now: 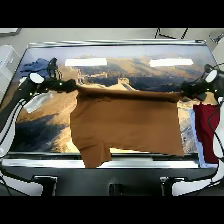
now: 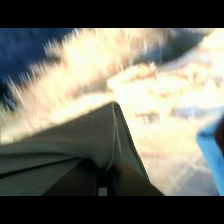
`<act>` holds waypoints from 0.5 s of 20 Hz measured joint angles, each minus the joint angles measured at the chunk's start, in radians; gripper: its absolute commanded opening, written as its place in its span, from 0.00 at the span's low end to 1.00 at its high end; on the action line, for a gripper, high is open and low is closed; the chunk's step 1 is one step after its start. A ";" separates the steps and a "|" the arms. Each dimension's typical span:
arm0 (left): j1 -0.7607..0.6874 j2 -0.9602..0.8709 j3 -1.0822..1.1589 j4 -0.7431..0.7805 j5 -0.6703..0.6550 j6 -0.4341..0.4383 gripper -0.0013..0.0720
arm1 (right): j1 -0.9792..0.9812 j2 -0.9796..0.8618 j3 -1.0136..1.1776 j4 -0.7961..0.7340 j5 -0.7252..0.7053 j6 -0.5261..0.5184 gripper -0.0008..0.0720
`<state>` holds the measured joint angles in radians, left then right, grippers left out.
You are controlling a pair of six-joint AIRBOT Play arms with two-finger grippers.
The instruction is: Fold the clothes and pants, and hang the long-sleeved shirts on hangers.
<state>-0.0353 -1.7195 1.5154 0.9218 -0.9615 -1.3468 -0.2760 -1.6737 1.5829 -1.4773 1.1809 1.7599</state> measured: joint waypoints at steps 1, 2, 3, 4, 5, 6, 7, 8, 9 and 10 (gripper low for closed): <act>0.002 0.005 -0.008 0.031 -0.078 -0.016 0.05 | -0.002 0.008 -0.009 0.003 0.065 -0.027 0.06; 0.002 0.008 -0.019 0.051 -0.144 -0.026 0.05 | -0.003 0.013 -0.026 0.007 0.121 -0.049 0.06; 0.001 0.010 -0.034 0.069 -0.203 -0.041 0.05 | -0.004 0.016 -0.045 0.011 0.158 -0.066 0.06; 0.001 0.012 -0.048 0.080 -0.245 -0.045 0.05 | -0.005 0.017 -0.067 0.012 0.188 -0.082 0.06; 0.000 0.014 -0.061 0.091 -0.276 -0.052 0.05 | -0.005 0.016 -0.087 0.014 0.212 -0.096 0.06; 0.000 0.014 -0.074 0.098 -0.299 -0.063 0.05 | -0.006 0.013 -0.103 0.016 0.227 -0.112 0.06; -0.001 0.014 -0.086 0.102 -0.318 -0.069 0.05 | -0.006 0.008 -0.114 0.018 0.238 -0.127 0.06; -0.002 0.014 -0.098 0.105 -0.335 -0.077 0.05 | -0.006 0.004 -0.124 0.019 0.245 -0.138 0.06; -0.002 0.013 -0.109 0.108 -0.352 -0.085 0.05 | -0.006 0.001 -0.130 0.019 0.252 -0.150 0.06; -0.002 0.011 -0.122 0.113 -0.368 -0.090 0.05 | -0.006 -0.001 -0.134 0.021 0.252 -0.156 0.06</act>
<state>-0.0376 -1.7081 1.3937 1.0348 -1.3296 -1.4372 -0.2817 -1.6749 1.4487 -1.4563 1.4326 1.6035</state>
